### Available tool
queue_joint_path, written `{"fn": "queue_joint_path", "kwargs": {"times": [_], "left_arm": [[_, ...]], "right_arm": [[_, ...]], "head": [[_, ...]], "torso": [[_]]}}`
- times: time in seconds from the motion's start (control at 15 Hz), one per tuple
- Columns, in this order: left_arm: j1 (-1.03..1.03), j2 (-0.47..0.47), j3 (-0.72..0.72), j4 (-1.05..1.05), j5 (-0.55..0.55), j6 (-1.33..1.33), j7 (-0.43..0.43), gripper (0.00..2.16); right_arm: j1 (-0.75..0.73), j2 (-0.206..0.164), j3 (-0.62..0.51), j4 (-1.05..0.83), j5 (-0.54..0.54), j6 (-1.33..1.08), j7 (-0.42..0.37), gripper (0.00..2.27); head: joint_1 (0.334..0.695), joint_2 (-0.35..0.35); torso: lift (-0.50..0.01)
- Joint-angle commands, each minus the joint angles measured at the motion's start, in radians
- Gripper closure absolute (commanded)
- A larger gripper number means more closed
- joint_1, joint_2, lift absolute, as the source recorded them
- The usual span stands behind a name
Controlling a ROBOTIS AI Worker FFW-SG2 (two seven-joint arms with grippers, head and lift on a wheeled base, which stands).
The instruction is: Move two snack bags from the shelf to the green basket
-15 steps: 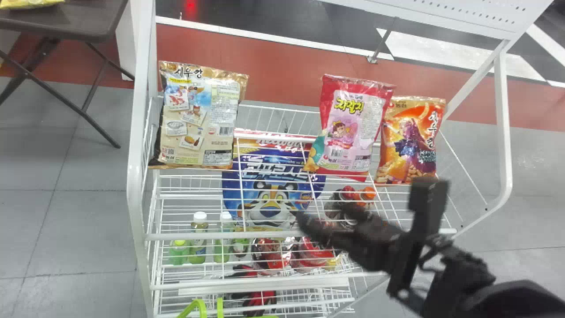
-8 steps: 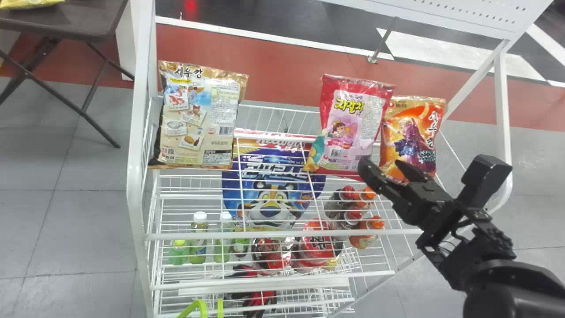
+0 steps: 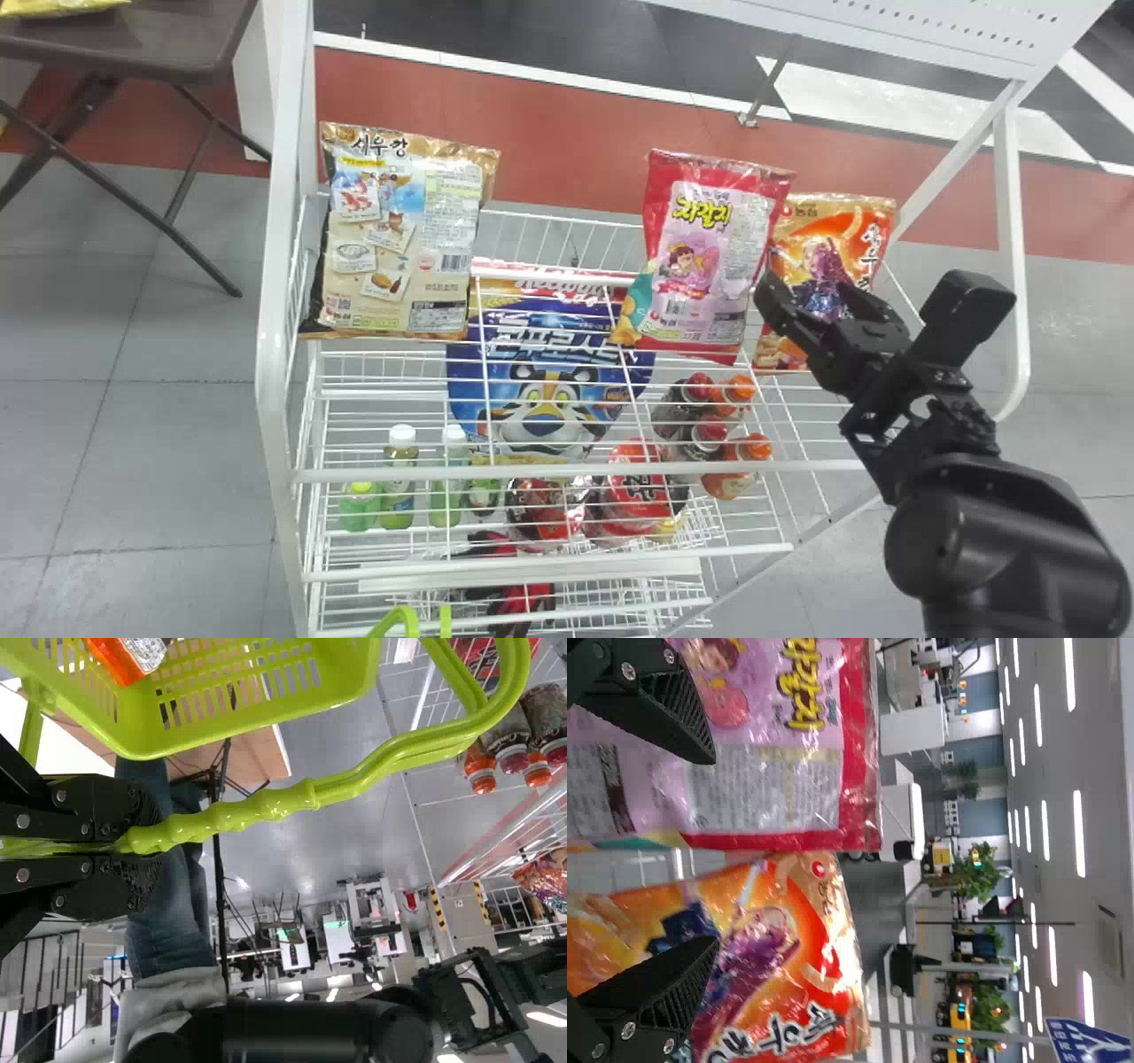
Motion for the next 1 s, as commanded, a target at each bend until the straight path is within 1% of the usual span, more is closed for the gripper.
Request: {"fn": "queue_joint_path", "kwargs": {"times": [0.0, 0.13, 0.4, 0.67, 0.73, 0.8, 0.87, 0.93], "left_arm": [[0.000, 0.000, 0.007, 0.003, 0.002, 0.001, -0.003, 2.15], [0.000, 0.000, 0.008, 0.003, 0.002, 0.001, -0.002, 2.15], [-0.003, 0.000, 0.008, 0.001, 0.000, 0.007, 0.000, 2.15], [-0.003, 0.001, 0.013, 0.001, 0.002, 0.007, -0.003, 2.15], [-0.003, 0.003, 0.016, 0.001, 0.003, 0.007, -0.003, 2.15], [-0.003, 0.003, 0.017, 0.001, 0.006, 0.010, -0.005, 2.15], [-0.005, 0.005, 0.017, 0.003, 0.006, 0.007, -0.003, 2.15], [-0.005, 0.005, 0.019, 0.003, 0.006, 0.007, -0.005, 2.15]], "right_arm": [[-0.052, -0.037, -0.010, 0.095, 0.022, -0.038, 0.000, 0.10], [-0.084, -0.060, -0.013, 0.154, 0.038, -0.075, 0.000, 0.10], [-0.127, -0.087, -0.014, 0.242, 0.065, -0.106, -0.001, 0.10], [-0.144, -0.087, 0.000, 0.314, 0.099, -0.139, 0.005, 0.10], [-0.152, -0.087, 0.001, 0.337, 0.113, -0.139, 0.019, 0.22], [-0.152, -0.087, 0.001, 0.345, 0.116, -0.139, 0.034, 0.55], [-0.152, -0.084, 0.003, 0.348, 0.111, -0.139, 0.034, 1.10], [-0.152, -0.080, 0.001, 0.348, 0.111, -0.139, 0.028, 1.56]], "head": [[0.695, -0.350], [0.695, -0.350], [0.695, -0.350], [0.695, -0.350], [0.695, -0.350], [0.695, -0.350], [0.695, -0.350], [0.695, -0.350]], "torso": [[-0.016], [-0.016], [-0.016], [-0.016], [-0.016], [-0.016], [-0.016], [-0.016]]}}
